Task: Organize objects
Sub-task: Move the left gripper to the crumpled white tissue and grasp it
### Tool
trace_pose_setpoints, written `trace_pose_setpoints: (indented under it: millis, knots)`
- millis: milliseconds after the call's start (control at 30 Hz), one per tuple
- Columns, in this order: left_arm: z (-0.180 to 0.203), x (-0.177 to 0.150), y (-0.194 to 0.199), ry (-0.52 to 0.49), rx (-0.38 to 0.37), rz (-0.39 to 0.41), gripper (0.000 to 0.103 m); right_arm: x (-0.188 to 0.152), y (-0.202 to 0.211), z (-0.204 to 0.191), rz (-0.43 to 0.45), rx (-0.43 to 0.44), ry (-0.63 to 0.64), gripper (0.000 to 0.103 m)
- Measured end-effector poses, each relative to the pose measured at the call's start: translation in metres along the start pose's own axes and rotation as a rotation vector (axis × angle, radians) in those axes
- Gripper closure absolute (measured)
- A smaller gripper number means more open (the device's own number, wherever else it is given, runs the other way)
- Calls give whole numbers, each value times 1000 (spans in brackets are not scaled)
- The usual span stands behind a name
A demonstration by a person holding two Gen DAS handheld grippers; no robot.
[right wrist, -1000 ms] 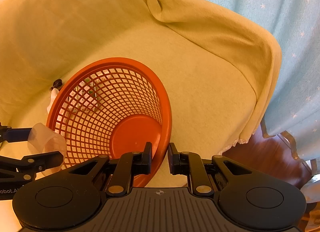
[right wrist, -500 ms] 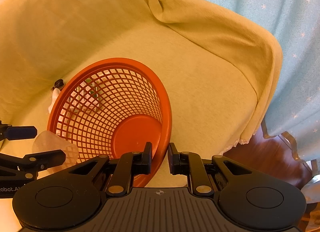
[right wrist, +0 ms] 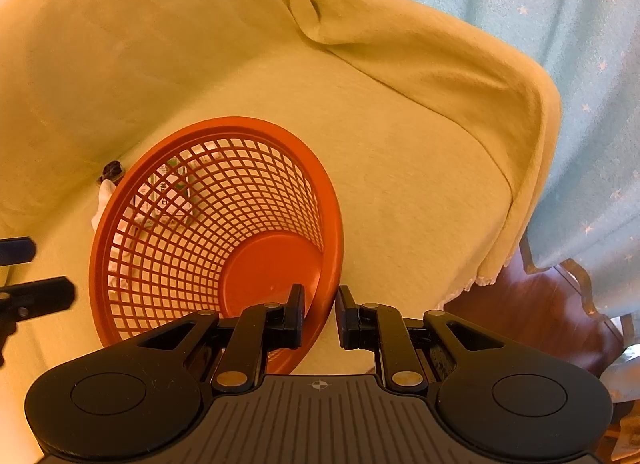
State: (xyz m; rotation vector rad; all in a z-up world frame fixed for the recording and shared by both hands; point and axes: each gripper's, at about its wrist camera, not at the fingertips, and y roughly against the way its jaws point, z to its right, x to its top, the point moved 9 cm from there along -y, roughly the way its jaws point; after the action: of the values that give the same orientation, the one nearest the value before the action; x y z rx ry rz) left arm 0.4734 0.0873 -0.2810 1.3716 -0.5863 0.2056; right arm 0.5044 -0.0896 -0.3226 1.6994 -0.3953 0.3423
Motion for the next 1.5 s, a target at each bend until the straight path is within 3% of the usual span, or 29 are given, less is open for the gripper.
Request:
trace_pose_setpoints:
  millis: [400,567,733,900,1167,1233,1500]
  knots:
    - [-99,-51,-33,78,160,-66,31,-1,-1,2,-6,-19,-23,90]
    - [-122,-71,-59,109,181,-91,33,-4,0,2,5,-30,-40,90]
    - [-134,-79,-92,102,181,-96,34,-5,0,2,19,-43,-52,90]
    - [-146,-88,-130,95,178,-141,51,-6,1,2,28,-61,-67,90]
    - [-160,-91,-166,90,186,-149,52,-10,3,2,44,-92,-98,90]
    - [-160,-93,-173,77,180,-165,63,-12,3,2,47,-99,-102,90]
    - [-158,-90,-153,34,168,-102,75,-15,8,1,55,-99,-138,92]
